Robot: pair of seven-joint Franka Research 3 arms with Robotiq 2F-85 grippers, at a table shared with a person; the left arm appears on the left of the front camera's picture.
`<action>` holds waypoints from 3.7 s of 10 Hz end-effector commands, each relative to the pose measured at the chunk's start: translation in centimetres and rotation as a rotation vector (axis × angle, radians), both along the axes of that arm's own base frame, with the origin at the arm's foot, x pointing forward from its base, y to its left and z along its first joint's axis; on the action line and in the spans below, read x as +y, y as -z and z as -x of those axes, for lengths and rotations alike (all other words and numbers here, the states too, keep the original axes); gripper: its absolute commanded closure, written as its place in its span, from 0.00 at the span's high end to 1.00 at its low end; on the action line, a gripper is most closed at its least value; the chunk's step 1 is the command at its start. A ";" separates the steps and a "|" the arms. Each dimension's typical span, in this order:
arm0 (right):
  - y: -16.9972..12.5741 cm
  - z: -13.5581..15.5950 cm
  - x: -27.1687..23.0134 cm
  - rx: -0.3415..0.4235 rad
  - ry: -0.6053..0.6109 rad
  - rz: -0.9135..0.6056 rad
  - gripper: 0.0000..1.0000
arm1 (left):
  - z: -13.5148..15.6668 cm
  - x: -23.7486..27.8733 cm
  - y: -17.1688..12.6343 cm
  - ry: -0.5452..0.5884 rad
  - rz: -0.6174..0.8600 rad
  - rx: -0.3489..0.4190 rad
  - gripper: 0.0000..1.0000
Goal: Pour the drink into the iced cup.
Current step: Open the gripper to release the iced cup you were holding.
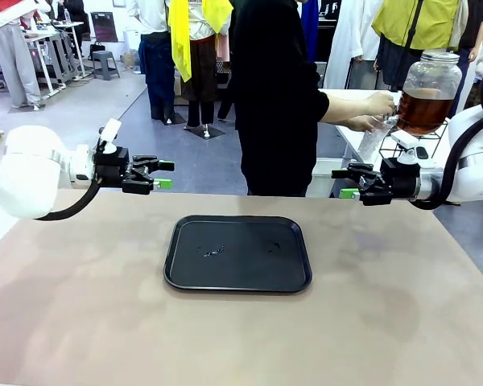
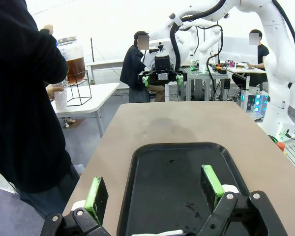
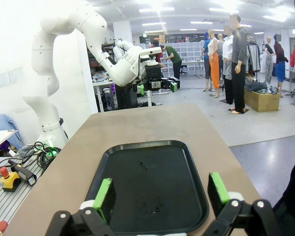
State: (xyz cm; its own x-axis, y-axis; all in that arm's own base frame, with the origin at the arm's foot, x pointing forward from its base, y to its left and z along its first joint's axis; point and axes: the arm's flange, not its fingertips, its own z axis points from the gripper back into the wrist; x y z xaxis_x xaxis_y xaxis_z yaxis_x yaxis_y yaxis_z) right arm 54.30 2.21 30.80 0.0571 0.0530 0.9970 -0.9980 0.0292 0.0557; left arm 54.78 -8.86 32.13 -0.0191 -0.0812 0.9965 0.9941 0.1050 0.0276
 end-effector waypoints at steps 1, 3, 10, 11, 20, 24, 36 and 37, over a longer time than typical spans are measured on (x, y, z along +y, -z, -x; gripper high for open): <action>-0.4 -0.1 0.2 0.009 -0.004 0.001 1.00 | -0.2 -0.1 -0.3 -0.002 0.001 0.008 1.00; -0.4 -0.1 0.2 0.009 -0.004 0.001 1.00 | -0.2 -0.1 -0.3 -0.002 0.001 0.008 1.00; -0.4 -0.1 0.2 0.009 -0.004 0.001 1.00 | -0.2 -0.1 -0.3 -0.002 0.001 0.008 1.00; -0.4 -0.1 0.2 0.009 -0.004 0.001 1.00 | -0.2 -0.1 -0.3 -0.002 0.001 0.008 1.00; -0.4 -0.1 0.2 0.009 -0.004 0.001 1.00 | -0.2 -0.1 -0.3 -0.002 0.001 0.008 1.00; -0.4 -0.1 0.2 0.009 -0.004 0.001 1.00 | -0.2 -0.1 -0.3 -0.002 0.001 0.008 1.00; -0.4 -0.1 0.2 0.009 -0.004 0.001 1.00 | -0.2 -0.1 -0.3 -0.002 0.001 0.008 1.00; -0.4 -0.1 0.2 0.009 -0.004 0.001 1.00 | -0.2 -0.1 -0.3 -0.002 0.001 0.008 1.00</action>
State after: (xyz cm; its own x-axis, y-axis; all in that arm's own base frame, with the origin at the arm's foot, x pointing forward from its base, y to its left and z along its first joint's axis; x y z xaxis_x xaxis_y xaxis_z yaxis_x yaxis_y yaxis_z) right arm 54.30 2.21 30.80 0.0571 0.0530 0.9970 -0.9980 0.0292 0.0557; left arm 54.78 -8.86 32.13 -0.0190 -0.0812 0.9965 0.9941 0.1051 0.0275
